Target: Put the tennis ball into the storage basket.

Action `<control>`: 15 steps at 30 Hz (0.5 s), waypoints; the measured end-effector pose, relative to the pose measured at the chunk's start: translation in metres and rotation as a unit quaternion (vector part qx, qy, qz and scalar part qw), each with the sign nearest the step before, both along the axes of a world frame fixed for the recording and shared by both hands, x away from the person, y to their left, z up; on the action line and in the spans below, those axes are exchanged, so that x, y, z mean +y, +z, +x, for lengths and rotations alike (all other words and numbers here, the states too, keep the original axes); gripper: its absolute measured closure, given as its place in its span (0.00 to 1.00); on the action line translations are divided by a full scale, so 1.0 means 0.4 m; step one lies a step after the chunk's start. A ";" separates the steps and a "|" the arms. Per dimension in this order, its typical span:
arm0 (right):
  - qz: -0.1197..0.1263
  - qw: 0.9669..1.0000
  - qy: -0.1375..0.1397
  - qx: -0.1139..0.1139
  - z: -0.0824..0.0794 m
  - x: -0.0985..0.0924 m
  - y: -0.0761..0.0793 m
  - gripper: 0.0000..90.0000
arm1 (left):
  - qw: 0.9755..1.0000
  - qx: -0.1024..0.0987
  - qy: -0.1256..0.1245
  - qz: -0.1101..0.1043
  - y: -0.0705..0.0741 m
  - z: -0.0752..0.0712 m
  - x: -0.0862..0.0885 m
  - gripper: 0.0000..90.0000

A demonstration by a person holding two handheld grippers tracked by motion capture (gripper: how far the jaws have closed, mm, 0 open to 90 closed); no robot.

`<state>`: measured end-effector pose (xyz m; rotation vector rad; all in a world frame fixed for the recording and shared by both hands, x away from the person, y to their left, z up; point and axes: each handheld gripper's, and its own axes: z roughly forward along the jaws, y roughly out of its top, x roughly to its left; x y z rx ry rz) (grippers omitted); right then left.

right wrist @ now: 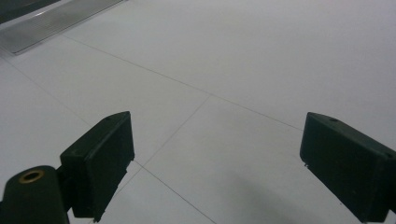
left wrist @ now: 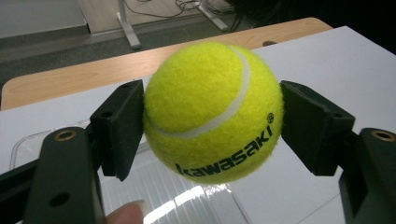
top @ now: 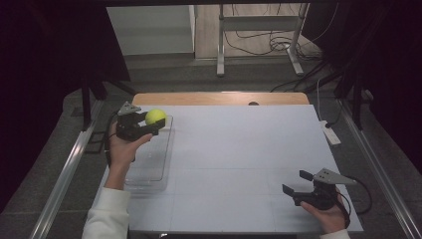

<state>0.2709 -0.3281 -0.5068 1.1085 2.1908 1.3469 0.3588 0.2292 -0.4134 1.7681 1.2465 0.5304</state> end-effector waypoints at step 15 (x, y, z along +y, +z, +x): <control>0.000 1.000 0.000 0.000 0.000 0.001 0.001 0.11 | 1.000 0.013 0.018 0.010 -0.005 0.021 0.025 0.29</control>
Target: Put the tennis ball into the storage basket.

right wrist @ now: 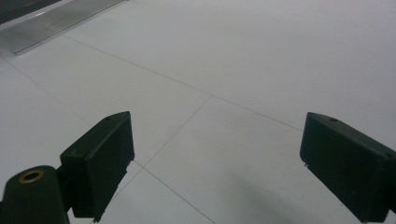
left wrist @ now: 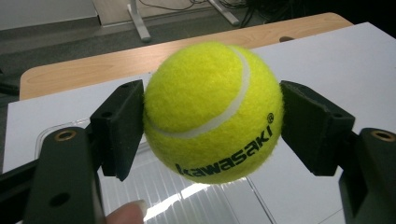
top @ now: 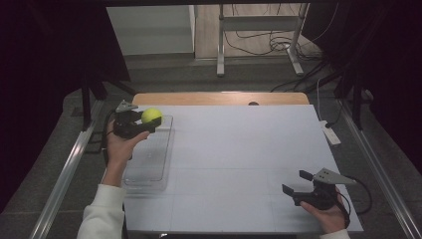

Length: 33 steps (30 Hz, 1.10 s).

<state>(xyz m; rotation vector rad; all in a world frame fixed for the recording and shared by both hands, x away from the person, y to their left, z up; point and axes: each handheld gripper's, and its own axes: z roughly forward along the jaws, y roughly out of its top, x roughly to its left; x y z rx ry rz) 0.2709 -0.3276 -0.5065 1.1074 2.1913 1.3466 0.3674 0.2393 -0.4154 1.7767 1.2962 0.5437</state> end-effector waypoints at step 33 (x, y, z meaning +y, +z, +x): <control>0.001 1.000 0.000 0.000 0.002 0.001 -0.002 0.11 | 0.999 0.022 0.031 0.033 -0.005 0.050 0.051 0.29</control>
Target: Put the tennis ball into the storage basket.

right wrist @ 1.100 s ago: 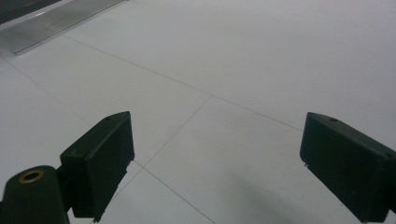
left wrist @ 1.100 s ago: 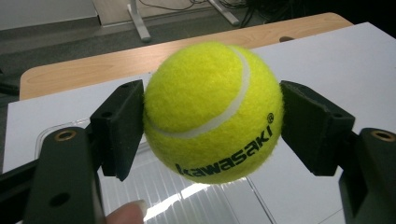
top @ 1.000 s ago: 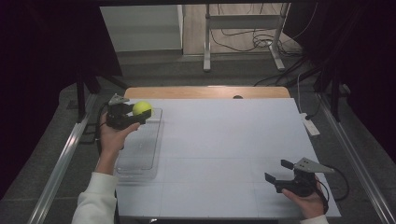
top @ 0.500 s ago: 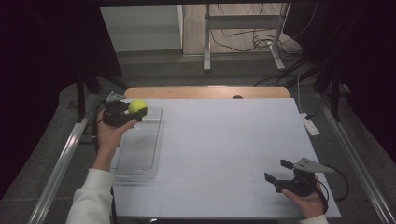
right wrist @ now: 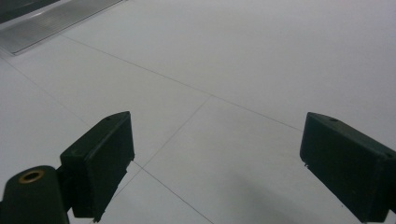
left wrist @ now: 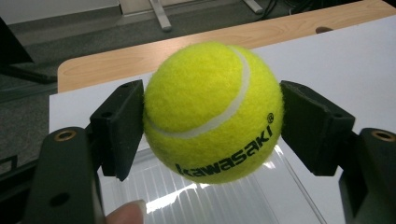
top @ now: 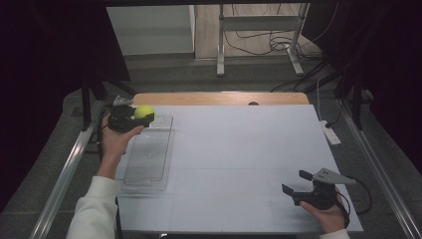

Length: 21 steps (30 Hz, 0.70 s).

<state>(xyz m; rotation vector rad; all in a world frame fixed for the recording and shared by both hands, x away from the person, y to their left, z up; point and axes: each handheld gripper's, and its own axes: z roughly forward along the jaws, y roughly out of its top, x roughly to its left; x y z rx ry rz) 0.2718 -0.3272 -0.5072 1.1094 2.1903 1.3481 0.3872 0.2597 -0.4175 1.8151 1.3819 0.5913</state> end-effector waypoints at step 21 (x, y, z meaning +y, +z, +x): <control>-0.001 1.000 0.001 0.003 0.002 0.001 -0.003 0.11 | 0.999 0.035 0.024 0.009 -0.041 0.041 0.032 0.29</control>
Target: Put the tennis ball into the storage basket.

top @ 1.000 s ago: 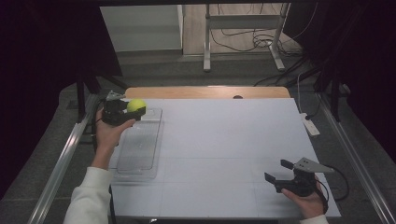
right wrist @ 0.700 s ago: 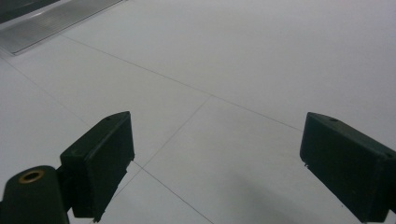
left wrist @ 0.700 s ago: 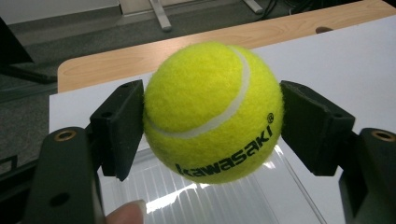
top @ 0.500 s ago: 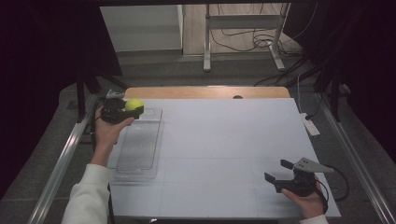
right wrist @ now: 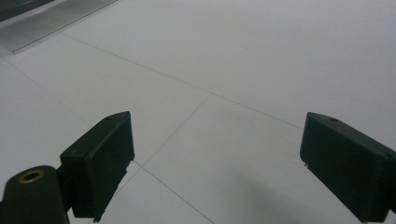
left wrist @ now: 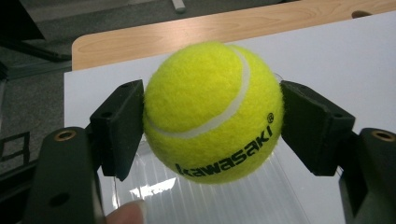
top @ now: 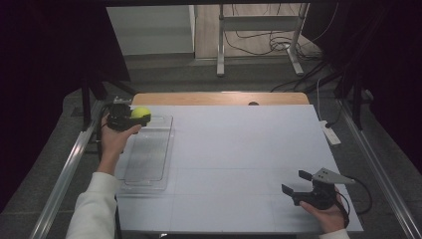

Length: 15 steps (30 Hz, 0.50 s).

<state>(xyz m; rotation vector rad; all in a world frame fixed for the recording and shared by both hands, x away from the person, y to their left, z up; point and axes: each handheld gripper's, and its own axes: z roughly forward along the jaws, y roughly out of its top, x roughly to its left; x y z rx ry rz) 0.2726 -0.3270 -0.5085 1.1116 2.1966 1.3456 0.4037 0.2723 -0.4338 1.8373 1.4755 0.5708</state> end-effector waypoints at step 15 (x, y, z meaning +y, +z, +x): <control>0.000 1.000 0.000 0.000 0.000 0.000 0.000 0.11 | 1.000 0.020 0.009 0.010 -0.024 0.017 0.010 0.29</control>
